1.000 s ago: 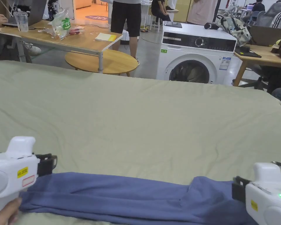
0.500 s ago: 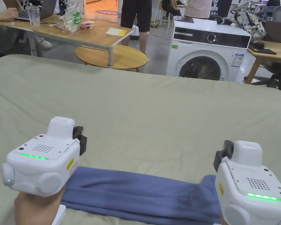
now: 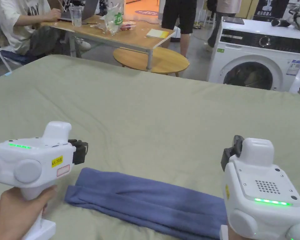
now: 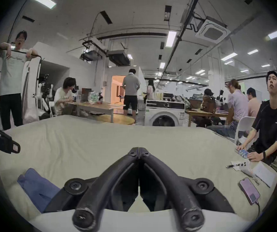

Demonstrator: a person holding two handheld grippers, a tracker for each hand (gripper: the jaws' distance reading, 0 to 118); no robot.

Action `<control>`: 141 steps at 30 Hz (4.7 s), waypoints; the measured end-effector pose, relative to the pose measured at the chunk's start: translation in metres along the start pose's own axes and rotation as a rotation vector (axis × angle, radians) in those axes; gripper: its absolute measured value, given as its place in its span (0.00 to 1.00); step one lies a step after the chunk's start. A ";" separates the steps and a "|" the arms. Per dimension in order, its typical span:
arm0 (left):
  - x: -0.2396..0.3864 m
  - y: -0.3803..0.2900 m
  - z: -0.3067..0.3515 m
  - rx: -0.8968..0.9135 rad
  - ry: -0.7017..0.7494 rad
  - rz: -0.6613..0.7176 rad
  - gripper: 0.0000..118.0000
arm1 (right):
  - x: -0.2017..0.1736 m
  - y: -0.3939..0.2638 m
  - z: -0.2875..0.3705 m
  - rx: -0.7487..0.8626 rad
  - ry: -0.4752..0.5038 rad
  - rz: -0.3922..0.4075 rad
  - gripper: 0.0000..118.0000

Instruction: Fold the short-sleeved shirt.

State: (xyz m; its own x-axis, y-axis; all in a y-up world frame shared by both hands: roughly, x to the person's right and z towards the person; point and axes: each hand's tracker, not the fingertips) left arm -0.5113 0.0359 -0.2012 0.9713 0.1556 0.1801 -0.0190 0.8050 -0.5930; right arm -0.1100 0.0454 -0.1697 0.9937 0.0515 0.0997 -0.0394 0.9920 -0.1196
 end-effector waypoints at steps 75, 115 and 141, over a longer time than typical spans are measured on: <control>0.127 -0.033 -0.137 -0.608 -0.428 0.341 0.43 | 0.036 -0.023 0.001 -0.141 0.018 0.050 0.00; 0.157 -0.062 -0.137 -0.634 -0.657 0.277 0.00 | 0.055 -0.037 0.014 -0.155 -0.003 0.028 0.00; -0.005 -0.100 -0.118 -0.460 -0.770 0.638 0.14 | 0.034 -0.029 0.010 -0.139 0.044 0.012 0.00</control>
State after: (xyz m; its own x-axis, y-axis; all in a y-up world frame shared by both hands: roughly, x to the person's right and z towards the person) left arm -0.4861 -0.1129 -0.2352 0.4033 0.9113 0.0836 -0.2191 0.1848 -0.9580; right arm -0.0764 0.0191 -0.1529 0.9970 0.0555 0.0547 -0.0397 0.9657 -0.2565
